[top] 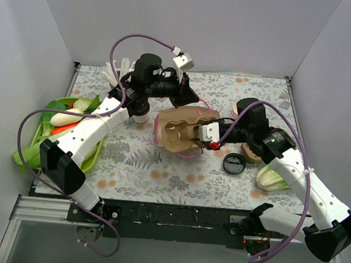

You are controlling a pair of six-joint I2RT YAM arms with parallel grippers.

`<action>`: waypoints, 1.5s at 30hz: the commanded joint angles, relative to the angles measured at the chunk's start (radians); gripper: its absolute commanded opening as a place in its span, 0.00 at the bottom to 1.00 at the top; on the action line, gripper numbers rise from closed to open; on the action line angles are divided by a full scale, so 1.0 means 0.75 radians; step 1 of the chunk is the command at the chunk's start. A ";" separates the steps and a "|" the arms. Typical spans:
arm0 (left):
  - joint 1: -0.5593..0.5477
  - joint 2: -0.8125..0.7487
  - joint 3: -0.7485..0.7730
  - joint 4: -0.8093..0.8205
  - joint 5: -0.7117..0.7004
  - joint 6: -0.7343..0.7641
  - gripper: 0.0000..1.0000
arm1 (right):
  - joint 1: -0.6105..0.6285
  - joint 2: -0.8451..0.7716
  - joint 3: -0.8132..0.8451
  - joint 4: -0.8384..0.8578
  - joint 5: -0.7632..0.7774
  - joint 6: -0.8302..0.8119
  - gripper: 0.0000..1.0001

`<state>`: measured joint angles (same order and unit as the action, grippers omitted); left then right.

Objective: Pack the takeout coffee

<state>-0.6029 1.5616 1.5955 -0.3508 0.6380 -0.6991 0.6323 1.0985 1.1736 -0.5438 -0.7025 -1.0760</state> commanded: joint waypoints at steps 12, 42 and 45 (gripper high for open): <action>0.016 -0.039 -0.017 0.007 0.035 -0.015 0.00 | 0.106 0.102 0.122 0.091 0.088 0.017 0.01; 0.108 -0.006 -0.027 -0.025 0.301 -0.050 0.00 | -0.025 0.143 0.080 0.054 0.057 -0.228 0.01; 0.111 0.000 -0.017 -0.009 0.354 -0.097 0.00 | -0.027 0.139 0.057 0.054 0.043 -0.275 0.01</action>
<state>-0.5243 1.5772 1.5768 -0.3649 0.8326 -0.7349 0.6212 1.2018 1.1915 -0.4892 -0.6353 -1.2098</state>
